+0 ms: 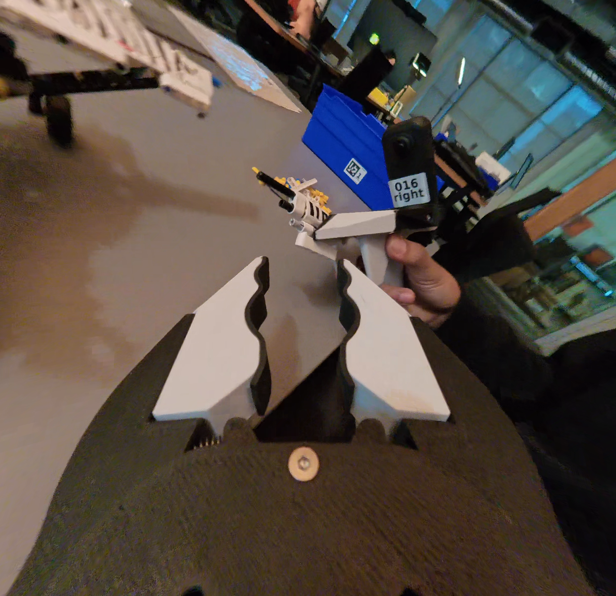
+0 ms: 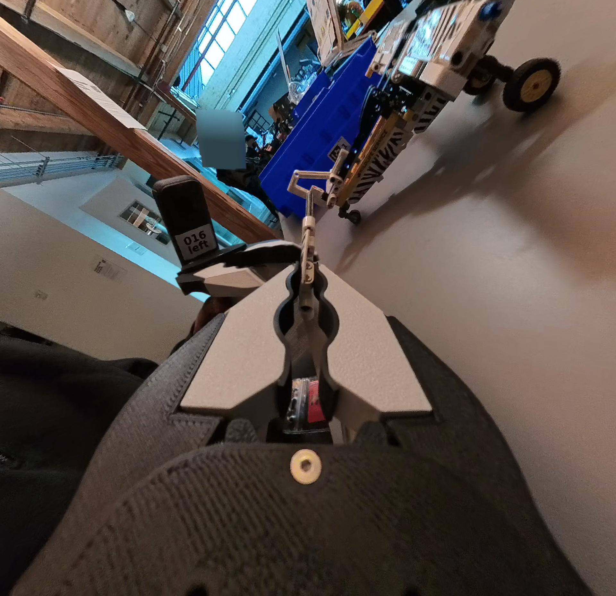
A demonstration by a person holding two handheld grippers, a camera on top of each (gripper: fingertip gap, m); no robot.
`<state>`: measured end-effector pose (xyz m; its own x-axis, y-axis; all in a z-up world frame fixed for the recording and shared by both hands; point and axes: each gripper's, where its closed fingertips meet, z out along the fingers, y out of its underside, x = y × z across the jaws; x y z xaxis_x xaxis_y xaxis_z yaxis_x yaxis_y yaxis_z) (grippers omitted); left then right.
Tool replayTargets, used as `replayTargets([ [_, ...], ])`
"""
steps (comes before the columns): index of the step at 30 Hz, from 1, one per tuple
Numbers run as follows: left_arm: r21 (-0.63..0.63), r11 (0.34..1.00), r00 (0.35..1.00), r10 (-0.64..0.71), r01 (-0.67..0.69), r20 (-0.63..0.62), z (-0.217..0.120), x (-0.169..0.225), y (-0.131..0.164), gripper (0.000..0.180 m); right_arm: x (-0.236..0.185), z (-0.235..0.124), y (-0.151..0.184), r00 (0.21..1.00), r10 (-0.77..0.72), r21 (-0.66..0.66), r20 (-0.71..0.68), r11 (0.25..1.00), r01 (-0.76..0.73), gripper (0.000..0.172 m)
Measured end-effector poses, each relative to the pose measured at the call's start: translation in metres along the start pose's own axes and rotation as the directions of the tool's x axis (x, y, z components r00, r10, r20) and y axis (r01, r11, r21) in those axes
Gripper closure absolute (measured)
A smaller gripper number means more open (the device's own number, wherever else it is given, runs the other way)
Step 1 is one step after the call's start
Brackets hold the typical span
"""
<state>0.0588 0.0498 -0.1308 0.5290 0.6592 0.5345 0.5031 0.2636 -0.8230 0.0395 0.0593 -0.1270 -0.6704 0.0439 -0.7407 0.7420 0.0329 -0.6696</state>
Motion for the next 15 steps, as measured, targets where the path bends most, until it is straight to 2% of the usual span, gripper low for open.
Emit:
replayTargets([
  [3, 0.02, 0.999, 0.995, 0.049, -0.047, -0.085, 0.025, 0.015, -0.006, 0.14, -0.003, -0.018, 0.0, 0.999, -0.043, 0.012, -0.013, 0.999, 0.043, 0.167],
  [5, 0.045, 0.997, 0.975, -0.049, 0.061, -0.219, 0.035, 0.029, -0.017, 0.135, -0.007, -0.029, 0.003, 0.998, -0.064, 0.014, -0.009, 0.998, 0.064, 0.167],
  [8, -0.042, 0.97, 0.872, -0.233, 0.239, -0.431, 0.042, 0.049, -0.022, 0.146, -0.014, -0.043, 0.001, 0.997, -0.076, 0.053, 0.002, 0.996, 0.076, 0.167],
  [9, -0.053, 0.964, 0.853, -0.255, 0.26, -0.455, 0.044, 0.052, -0.023, 0.155, -0.018, -0.046, 0.0, 0.997, -0.077, 0.072, 0.014, 0.994, 0.076, 0.167],
  [10, -0.036, 0.963, 0.857, -0.254, 0.266, -0.449, 0.046, 0.05, -0.024, 0.17, -0.02, -0.049, -0.002, 0.997, -0.076, 0.086, 0.018, 0.993, 0.074, 0.167],
  [11, -0.022, 0.966, 0.864, -0.242, 0.259, -0.441, 0.049, 0.049, -0.024, 0.176, -0.02, -0.051, -0.002, 0.997, -0.079, 0.091, 0.007, 0.993, 0.078, 0.167],
  [15, -0.036, 0.962, 0.843, -0.254, 0.27, -0.475, 0.053, 0.053, -0.022, 0.176, -0.019, -0.056, -0.001, 0.996, -0.087, 0.108, -0.021, 0.99, 0.088, 0.167],
])
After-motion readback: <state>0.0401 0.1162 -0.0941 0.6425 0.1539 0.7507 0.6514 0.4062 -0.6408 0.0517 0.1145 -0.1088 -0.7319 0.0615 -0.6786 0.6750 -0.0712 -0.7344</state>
